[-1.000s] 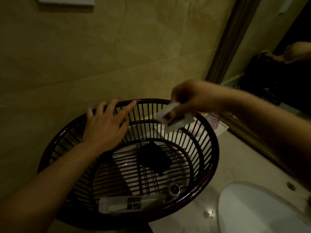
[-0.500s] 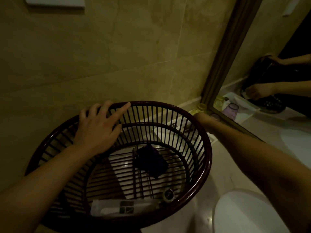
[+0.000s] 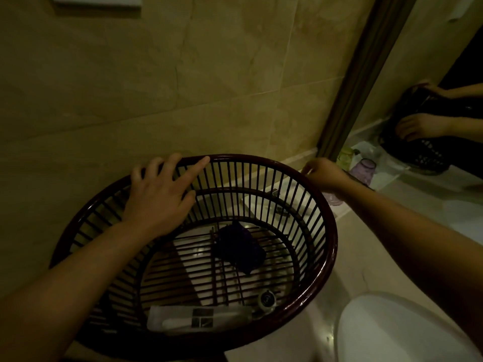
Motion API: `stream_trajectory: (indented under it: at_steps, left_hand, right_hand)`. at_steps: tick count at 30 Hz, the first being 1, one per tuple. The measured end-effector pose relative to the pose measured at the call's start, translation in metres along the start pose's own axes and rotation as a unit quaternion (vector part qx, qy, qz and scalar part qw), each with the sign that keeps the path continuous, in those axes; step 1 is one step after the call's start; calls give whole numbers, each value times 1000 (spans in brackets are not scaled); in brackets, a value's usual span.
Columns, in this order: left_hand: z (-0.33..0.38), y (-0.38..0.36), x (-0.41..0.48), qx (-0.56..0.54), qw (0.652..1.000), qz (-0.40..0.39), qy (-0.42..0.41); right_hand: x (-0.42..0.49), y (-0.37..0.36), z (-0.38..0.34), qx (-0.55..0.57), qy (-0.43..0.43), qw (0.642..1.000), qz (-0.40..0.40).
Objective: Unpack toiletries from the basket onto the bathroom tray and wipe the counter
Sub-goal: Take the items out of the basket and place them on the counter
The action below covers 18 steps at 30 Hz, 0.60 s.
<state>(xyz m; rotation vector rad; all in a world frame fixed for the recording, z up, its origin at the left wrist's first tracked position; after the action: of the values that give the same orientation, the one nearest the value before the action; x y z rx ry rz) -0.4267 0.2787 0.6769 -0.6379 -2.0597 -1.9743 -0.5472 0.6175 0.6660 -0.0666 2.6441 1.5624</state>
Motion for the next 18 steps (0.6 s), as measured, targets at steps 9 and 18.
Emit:
stream_trajectory:
  at_steps: [9,18]
  left_hand:
    - [-2,-2,0,-11,1000,-2,1]
    - [-2,0,0,-31,1000,-2,-4]
  right_hand:
    - [-67,78,-94,29,146,987,66]
    - [-125,-44,-188,-257,326,882,-223]
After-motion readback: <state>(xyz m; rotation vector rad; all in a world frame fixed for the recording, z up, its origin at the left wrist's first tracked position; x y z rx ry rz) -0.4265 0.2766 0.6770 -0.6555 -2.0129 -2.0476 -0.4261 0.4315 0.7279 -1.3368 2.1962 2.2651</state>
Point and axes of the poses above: each hand's wrist, its own x-axis towards the middle knuckle, its own y-axis out of the back of the hand, z = x × y, the point moved 4 cm from there along x, towards the middle knuckle, and after that the axes turned 3 degrees about z, right-handed, at the moved point
